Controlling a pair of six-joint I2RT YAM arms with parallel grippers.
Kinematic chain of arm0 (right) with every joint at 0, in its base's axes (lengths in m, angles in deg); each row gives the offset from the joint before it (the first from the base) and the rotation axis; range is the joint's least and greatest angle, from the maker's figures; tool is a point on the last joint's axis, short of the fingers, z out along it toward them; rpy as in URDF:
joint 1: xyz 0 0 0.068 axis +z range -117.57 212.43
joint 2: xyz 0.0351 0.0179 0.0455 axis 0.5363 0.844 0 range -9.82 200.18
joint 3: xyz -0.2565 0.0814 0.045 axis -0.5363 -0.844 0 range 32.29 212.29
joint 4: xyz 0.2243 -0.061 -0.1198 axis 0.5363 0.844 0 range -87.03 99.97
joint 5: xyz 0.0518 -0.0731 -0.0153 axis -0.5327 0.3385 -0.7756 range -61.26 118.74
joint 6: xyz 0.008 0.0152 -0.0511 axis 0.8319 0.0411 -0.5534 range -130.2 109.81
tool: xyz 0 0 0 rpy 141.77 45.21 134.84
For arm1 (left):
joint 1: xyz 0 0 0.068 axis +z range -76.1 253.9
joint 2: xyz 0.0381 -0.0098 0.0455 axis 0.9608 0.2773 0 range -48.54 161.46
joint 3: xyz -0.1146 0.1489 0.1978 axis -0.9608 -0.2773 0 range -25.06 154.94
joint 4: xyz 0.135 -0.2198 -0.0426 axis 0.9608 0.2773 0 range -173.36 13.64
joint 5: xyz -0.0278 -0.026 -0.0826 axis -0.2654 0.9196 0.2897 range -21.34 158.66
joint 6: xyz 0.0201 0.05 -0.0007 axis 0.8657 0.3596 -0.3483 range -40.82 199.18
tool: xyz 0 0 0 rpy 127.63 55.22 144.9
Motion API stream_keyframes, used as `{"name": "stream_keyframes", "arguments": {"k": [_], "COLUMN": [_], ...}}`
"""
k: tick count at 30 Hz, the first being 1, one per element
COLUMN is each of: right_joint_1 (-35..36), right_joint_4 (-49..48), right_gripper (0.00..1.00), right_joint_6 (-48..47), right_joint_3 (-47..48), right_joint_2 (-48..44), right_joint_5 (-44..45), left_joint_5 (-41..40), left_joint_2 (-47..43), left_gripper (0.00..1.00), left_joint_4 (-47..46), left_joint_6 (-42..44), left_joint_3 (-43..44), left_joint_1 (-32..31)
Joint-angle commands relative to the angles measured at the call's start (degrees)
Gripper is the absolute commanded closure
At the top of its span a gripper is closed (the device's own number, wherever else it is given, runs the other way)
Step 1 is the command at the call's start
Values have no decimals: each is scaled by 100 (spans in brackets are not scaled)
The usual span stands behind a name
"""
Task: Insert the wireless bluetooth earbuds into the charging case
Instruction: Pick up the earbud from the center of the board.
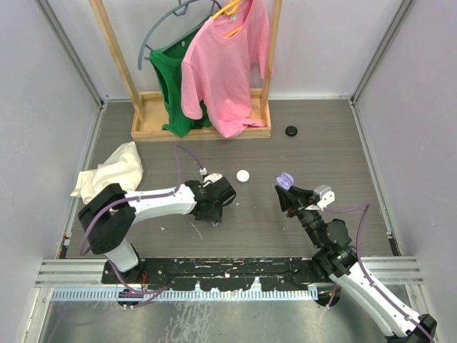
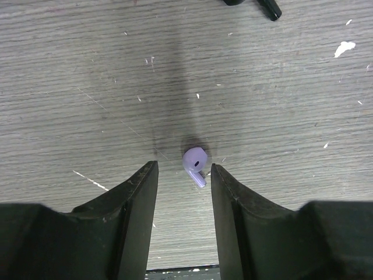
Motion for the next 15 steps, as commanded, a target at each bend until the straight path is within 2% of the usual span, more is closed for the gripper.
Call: {"name": "stream_keyframes", "arguments": {"k": [1,15], "right_joint_1": [16,10], "right_joint_4": [-382,-380], "right_gripper": [99,99], "right_joint_6": [20,11], "right_joint_3": [-74,-60], "right_joint_2": [55,112], "right_joint_5": [-31,-23], "left_joint_5": [146,394], "left_joint_2": [-181,207], "left_gripper": [58,64], "left_joint_4": [-199,-254], "left_joint_6": [103,155], "left_joint_3": [-13,226], "left_joint_1": [110,186]}}
